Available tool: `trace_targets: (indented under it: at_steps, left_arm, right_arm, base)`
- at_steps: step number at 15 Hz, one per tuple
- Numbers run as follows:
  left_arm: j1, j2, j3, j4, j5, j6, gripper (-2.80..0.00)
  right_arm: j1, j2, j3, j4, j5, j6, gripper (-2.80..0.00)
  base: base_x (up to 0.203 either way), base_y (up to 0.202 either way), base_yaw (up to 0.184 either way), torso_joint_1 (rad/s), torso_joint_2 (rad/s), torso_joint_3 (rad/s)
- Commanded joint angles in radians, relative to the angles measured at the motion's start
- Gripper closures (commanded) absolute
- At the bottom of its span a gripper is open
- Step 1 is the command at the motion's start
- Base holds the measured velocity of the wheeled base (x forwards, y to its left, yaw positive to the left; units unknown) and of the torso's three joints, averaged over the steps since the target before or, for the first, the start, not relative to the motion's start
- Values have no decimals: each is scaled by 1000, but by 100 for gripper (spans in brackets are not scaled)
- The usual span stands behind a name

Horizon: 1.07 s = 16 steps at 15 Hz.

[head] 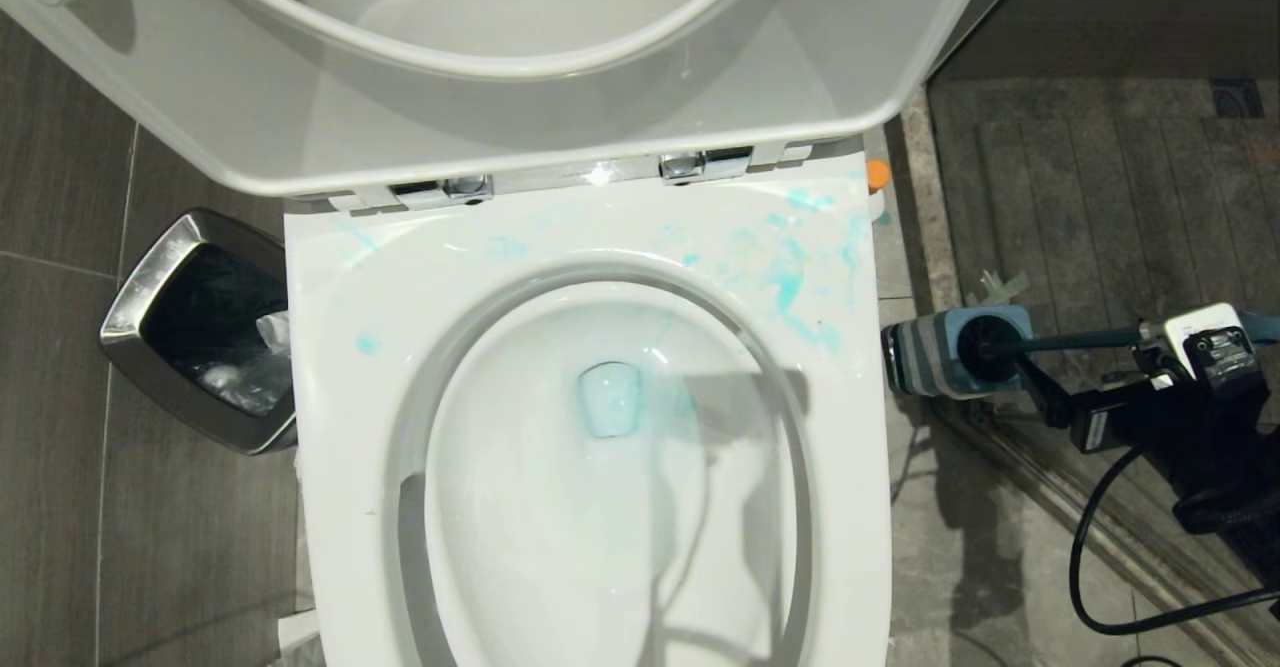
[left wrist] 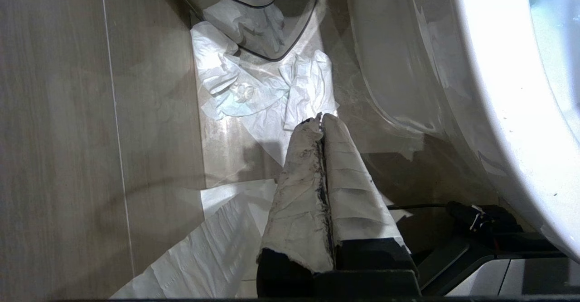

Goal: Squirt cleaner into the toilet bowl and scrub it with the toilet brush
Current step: Scrub the toilet bowl

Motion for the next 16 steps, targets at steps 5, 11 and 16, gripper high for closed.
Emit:
trace_targets:
  at_steps: [5, 11, 16]
  left_arm:
    - [0, 1, 0, 0, 0, 0, 0]
    - [0, 1, 0, 0, 0, 0, 0]
    - [1, 1, 0, -1, 0, 0, 0]
  right_arm:
    - [-2, -8, -44, -9, 11, -57, -280]
    - [-5, -6, -64, -9, 8, -47, -280]
    - [-6, -1, -84, -9, 9, -47, 0]
  base:
    - [0, 0, 0, 0, 0, 0]
    - [0, 0, 0, 0, 0, 0]
    - [0, 0, 0, 0, 0, 0]
